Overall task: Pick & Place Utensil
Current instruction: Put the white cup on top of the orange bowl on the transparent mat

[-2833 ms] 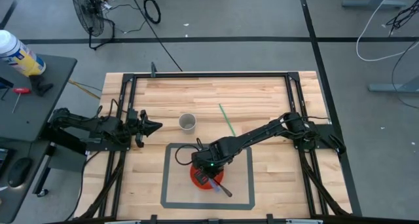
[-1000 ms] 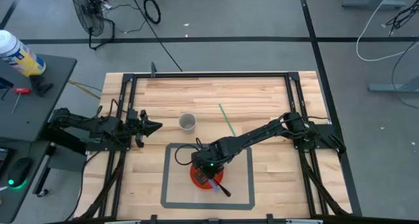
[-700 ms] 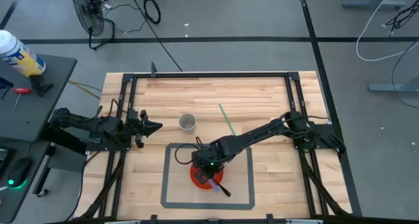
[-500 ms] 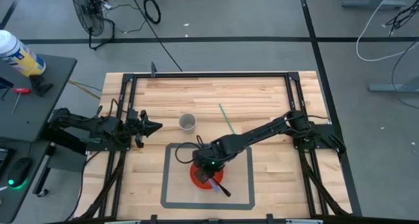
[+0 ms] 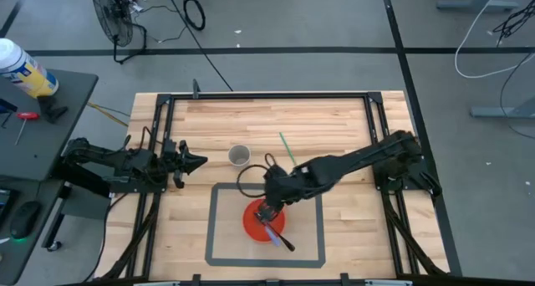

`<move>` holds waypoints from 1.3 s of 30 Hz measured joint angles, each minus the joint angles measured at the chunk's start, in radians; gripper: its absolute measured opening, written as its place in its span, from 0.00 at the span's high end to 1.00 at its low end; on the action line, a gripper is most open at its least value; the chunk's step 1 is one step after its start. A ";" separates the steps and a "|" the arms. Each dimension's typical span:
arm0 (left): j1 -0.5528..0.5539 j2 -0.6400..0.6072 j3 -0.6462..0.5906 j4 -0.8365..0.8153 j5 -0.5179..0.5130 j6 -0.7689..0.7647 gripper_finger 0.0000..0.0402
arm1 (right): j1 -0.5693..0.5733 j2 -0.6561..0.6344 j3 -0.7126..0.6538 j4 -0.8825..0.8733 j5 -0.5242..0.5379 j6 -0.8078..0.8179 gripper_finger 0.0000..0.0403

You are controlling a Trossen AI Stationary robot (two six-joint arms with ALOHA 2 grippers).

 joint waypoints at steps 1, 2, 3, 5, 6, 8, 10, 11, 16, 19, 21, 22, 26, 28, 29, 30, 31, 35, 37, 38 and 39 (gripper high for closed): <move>0.000 0.000 0.000 0.000 -0.001 -0.001 0.97 | 0.006 -0.020 0.000 0.001 0.034 -0.017 0.62; 0.000 0.000 0.000 0.000 -0.001 -0.001 0.97 | 0.012 -0.041 0.001 0.001 0.069 -0.036 0.61; 0.000 0.000 0.000 0.000 -0.001 -0.001 0.97 | 0.017 -0.061 0.001 -0.002 0.102 -0.049 0.60; 0.000 0.000 0.000 0.002 -0.001 -0.002 0.97 | 0.024 -0.094 0.001 -0.006 0.173 -0.074 0.59; 0.000 0.000 0.000 0.003 -0.001 -0.002 0.97 | 0.026 -0.110 0.001 -0.010 0.204 -0.086 0.58; 0.000 0.000 0.000 0.003 -0.001 -0.004 0.97 | 0.026 -0.136 0.001 -0.035 0.257 -0.106 0.56; 0.000 0.000 0.000 0.003 -0.001 -0.018 0.97 | 0.020 -0.152 0.001 -0.061 0.312 -0.137 0.53; 0.000 0.000 0.000 0.004 -0.001 -0.020 0.97 | 0.014 -0.153 0.001 -0.070 0.335 -0.163 0.52; -0.001 0.000 0.000 0.004 -0.045 -0.020 0.97 | -0.038 -0.135 0.001 -0.025 0.375 -0.328 0.41; 0.000 0.000 0.000 0.004 -0.087 -0.020 0.97 | -0.078 -0.098 0.000 0.056 0.368 -0.424 0.31; 0.000 0.000 0.000 0.004 -0.106 -0.014 0.97 | -0.111 -0.075 0.000 0.123 0.354 -0.483 0.23; 0.000 0.000 0.000 0.004 -0.118 -0.013 0.97 | -0.129 -0.064 0.000 0.149 0.347 -0.511 0.20; 0.000 0.000 0.001 -0.039 -0.152 -0.020 0.97 | -0.181 0.001 0.000 0.220 0.367 -0.646 0.07; 0.000 0.001 0.002 -0.049 -0.150 -0.013 0.97 | -0.189 0.036 0.000 0.224 0.423 -0.711 0.02; 0.000 0.010 0.002 -0.051 -0.143 -0.001 0.97 | -0.189 0.051 0.000 0.217 0.452 -0.736 0.02; -0.001 0.018 0.002 -0.052 -0.137 0.007 0.97 | -0.190 0.065 0.000 0.210 0.479 -0.757 0.01; -0.001 0.024 0.002 -0.053 -0.135 0.015 0.96 | -0.190 0.078 0.000 0.201 0.507 -0.771 0.02; 0.000 0.061 0.001 -0.052 -0.146 0.033 0.97 | -0.197 0.114 -0.016 0.148 0.481 -0.802 0.05; 0.000 0.088 -0.009 -0.030 -0.148 0.033 0.97 | -0.211 0.112 -0.076 0.163 0.428 -0.802 0.06; 0.000 0.104 -0.009 -0.029 -0.148 0.033 0.97 | -0.220 0.112 -0.109 0.173 0.401 -0.798 0.06; 0.000 0.120 -0.009 -0.025 -0.148 0.034 0.97 | -0.227 0.109 -0.148 0.179 0.380 -0.798 0.06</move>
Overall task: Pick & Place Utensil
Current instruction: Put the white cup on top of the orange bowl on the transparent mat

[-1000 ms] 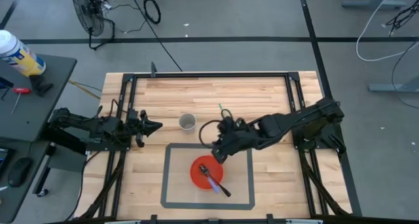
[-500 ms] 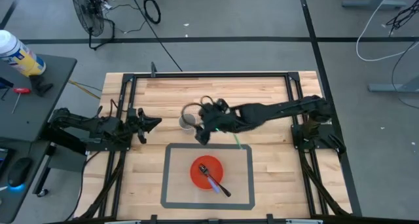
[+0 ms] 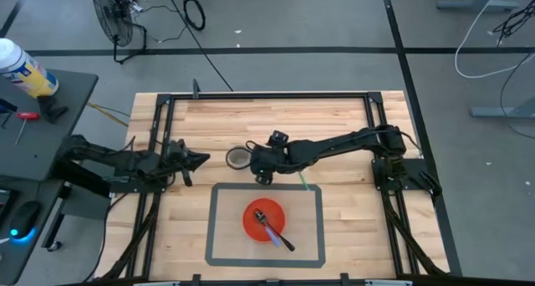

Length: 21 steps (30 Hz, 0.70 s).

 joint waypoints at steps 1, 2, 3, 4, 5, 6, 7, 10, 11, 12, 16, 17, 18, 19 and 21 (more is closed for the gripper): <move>0.000 0.022 0.000 0.004 -0.003 0.000 0.97 | -0.006 -0.003 -0.041 0.015 -0.017 -0.004 0.07; 0.000 0.043 -0.001 0.009 -0.004 0.003 0.97 | -0.009 -0.007 -0.080 0.057 -0.024 -0.014 0.07; 0.000 0.062 -0.002 0.017 -0.006 0.012 0.97 | -0.012 -0.010 -0.121 0.120 -0.035 -0.032 0.07; 0.000 0.085 -0.002 0.025 -0.010 0.024 0.97 | -0.013 -0.012 -0.163 0.187 -0.056 -0.051 0.07; 0.000 0.113 -0.002 0.043 -0.014 0.030 0.97 | -0.015 -0.012 -0.203 0.260 -0.087 -0.067 0.07; 0.000 0.137 -0.002 0.045 -0.025 0.031 0.97 | -0.019 -0.012 -0.242 0.332 -0.118 -0.079 0.07; -0.001 0.157 -0.002 0.036 -0.046 0.024 0.97 | -0.022 -0.011 -0.281 0.410 -0.138 -0.097 0.07; 0.000 0.228 -0.002 0.046 -0.088 -0.004 0.96 | -0.039 -0.011 -0.378 0.657 -0.139 -0.162 0.06; 0.000 0.247 -0.003 0.045 -0.094 -0.008 0.96 | -0.047 -0.011 -0.400 0.717 -0.153 -0.184 0.06; 0.000 0.265 -0.003 0.049 -0.102 -0.019 0.96 | -0.055 -0.011 -0.419 0.777 -0.177 -0.201 0.05; 0.000 0.330 -0.003 0.070 -0.135 -0.034 0.96 | -0.084 -0.006 -0.486 0.967 -0.251 -0.230 0.03; 0.000 0.344 -0.003 0.076 -0.135 -0.032 0.96 | -0.090 -0.004 -0.502 0.991 -0.259 -0.235 0.03; 0.000 0.356 -0.003 0.080 -0.136 -0.030 0.96 | -0.097 -0.002 -0.514 1.010 -0.265 -0.241 0.02; 0.000 0.366 -0.003 0.081 -0.143 -0.028 0.96 | -0.105 -0.002 -0.524 1.041 -0.292 -0.249 0.02; 0.000 0.384 -0.003 0.081 -0.166 -0.029 0.96 | -0.113 0.000 -0.535 1.104 -0.339 -0.257 0.01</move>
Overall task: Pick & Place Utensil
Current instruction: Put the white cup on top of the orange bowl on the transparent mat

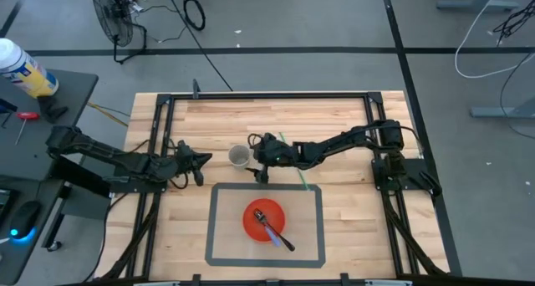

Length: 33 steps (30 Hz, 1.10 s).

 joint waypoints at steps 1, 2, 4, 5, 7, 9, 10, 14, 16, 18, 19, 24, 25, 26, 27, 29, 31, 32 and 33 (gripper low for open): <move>0.000 0.008 0.000 0.000 -0.012 0.000 0.96 | -0.001 0.002 -0.005 0.027 -0.009 -0.010 0.01; 0.000 0.014 0.000 0.001 -0.021 0.000 0.96 | -0.001 0.003 -0.008 0.043 -0.023 -0.027 0.01; 0.000 0.027 0.000 0.015 -0.024 0.000 0.96 | -0.004 0.007 -0.010 0.078 -0.054 -0.056 0.01; 0.000 0.029 0.000 0.016 -0.023 0.000 0.96 | -0.006 0.012 -0.010 0.110 -0.059 -0.067 0.01; 0.000 0.037 0.000 0.025 -0.021 -0.001 0.96 | -0.018 0.018 -0.009 0.150 -0.073 -0.097 0.01; 0.000 0.047 0.000 0.049 -0.020 -0.001 0.96 | -0.029 0.036 -0.006 0.196 -0.110 -0.109 0.01; 0.000 0.052 0.000 0.062 -0.018 -0.001 0.96 | -0.033 0.047 -0.002 0.205 -0.122 -0.109 0.01; 0.000 0.096 0.000 0.105 0.038 -0.006 0.96 | -0.039 0.099 -0.004 0.240 -0.151 -0.114 0.01; 0.000 0.136 0.000 0.128 0.069 -0.010 0.96 | -0.039 0.124 -0.004 0.308 -0.157 -0.114 0.01; -0.001 0.171 0.000 0.132 0.068 -0.030 0.96 | -0.039 0.141 -0.004 0.374 -0.184 -0.110 0.01; 0.000 0.192 0.000 0.142 0.061 -0.039 0.96 | -0.038 0.147 -0.004 0.396 -0.195 -0.108 0.01; 0.000 0.301 0.000 0.258 0.007 -0.038 0.96 | -0.038 0.151 -0.004 0.447 -0.197 -0.112 0.01; 0.000 0.323 0.000 0.297 0.006 -0.025 0.96 | -0.038 0.151 -0.004 0.454 -0.199 -0.114 0.01; 0.000 0.344 0.000 0.340 0.008 -0.011 0.96 | -0.038 0.151 -0.004 0.464 -0.200 -0.116 0.01; 0.000 0.366 0.000 0.383 0.012 0.001 0.96 | -0.038 0.151 -0.004 0.473 -0.199 -0.120 0.01; 0.000 0.412 0.000 0.434 0.025 0.016 0.96 | -0.038 0.151 -0.004 0.477 -0.200 -0.124 0.01; 0.000 0.456 -0.001 0.464 0.026 0.015 0.96 | -0.038 0.151 -0.004 0.477 -0.200 -0.124 0.01; 0.000 0.479 -0.001 0.482 0.022 0.007 0.96 | -0.038 0.151 -0.004 0.479 -0.200 -0.124 0.01; 0.000 0.501 0.000 0.502 0.017 0.002 0.96 | -0.038 0.151 -0.004 0.481 -0.200 -0.125 0.01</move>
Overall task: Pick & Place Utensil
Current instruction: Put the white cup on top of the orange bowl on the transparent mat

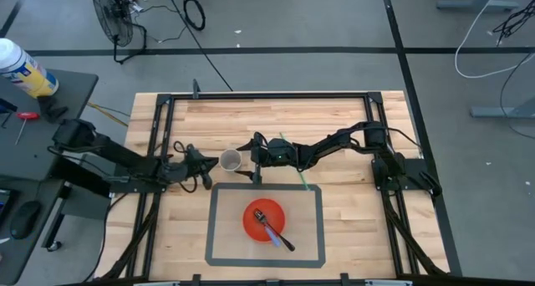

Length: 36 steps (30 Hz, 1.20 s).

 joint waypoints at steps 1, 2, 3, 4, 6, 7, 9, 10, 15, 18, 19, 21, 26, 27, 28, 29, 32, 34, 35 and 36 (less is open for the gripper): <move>0.000 0.024 0.002 0.014 -0.002 -0.001 0.96 | 0.000 0.000 0.000 -0.001 0.000 0.000 0.01; 0.000 0.047 0.007 0.020 -0.002 -0.001 0.96 | 0.000 0.000 0.000 -0.002 0.000 0.003 0.01; 0.000 0.070 0.017 0.030 -0.002 0.000 0.96 | 0.000 0.000 0.000 -0.001 0.000 0.005 0.01; 0.000 0.093 0.032 0.049 -0.005 0.002 0.96 | 0.000 0.000 0.000 0.002 -0.001 0.004 0.01; 0.001 0.139 0.066 0.056 -0.012 0.016 0.97 | 0.000 0.000 0.000 0.002 -0.006 -0.004 0.01; 0.001 0.164 0.081 0.052 -0.011 0.023 0.97 | 0.001 0.000 0.000 0.002 -0.006 -0.005 0.01; 0.001 0.215 0.118 0.047 -0.011 0.033 0.96 | 0.003 -0.001 0.000 -0.003 -0.010 -0.002 0.01; 0.002 0.239 0.133 0.046 -0.015 0.044 0.97 | 0.002 -0.002 0.000 -0.012 -0.011 0.003 0.01; 0.002 0.329 0.180 0.041 -0.025 0.058 0.96 | 0.007 -0.004 0.000 -0.027 -0.006 0.018 0.05; 0.002 0.344 0.184 0.045 -0.022 0.052 0.96 | 0.017 -0.004 0.000 -0.029 0.006 0.011 0.08; 0.001 0.346 0.184 0.045 -0.022 0.052 0.96 | 0.019 -0.004 0.000 -0.029 0.006 0.011 0.10; 0.001 0.344 0.184 0.049 -0.027 0.048 0.96 | 0.022 -0.004 0.000 -0.031 0.010 0.011 0.11; 0.000 0.317 0.183 0.046 -0.030 0.060 0.96 | 0.039 -0.019 0.000 -0.047 0.069 0.012 0.12; -0.002 0.304 0.180 0.044 -0.029 0.060 0.96 | 0.044 -0.029 0.000 -0.054 0.083 0.012 0.13; -0.005 0.286 0.179 0.035 -0.027 0.060 0.96 | 0.048 -0.043 0.000 -0.070 0.089 0.012 0.13; -0.008 0.271 0.178 0.025 -0.025 0.060 0.96 | 0.053 -0.057 0.000 -0.086 0.099 0.012 0.13; -0.022 0.221 0.178 -0.029 -0.015 0.061 0.97 | 0.068 -0.099 0.000 -0.136 0.153 0.010 0.13; -0.031 0.195 0.178 -0.041 -0.016 0.075 0.96 | 0.076 -0.121 0.000 -0.157 0.194 0.011 0.13; -0.037 0.183 0.178 -0.053 -0.017 0.084 0.97 | 0.079 -0.130 -0.002 -0.163 0.215 0.011 0.13; -0.045 0.172 0.178 -0.063 -0.021 0.097 0.97 | 0.082 -0.139 -0.011 -0.162 0.234 0.011 0.13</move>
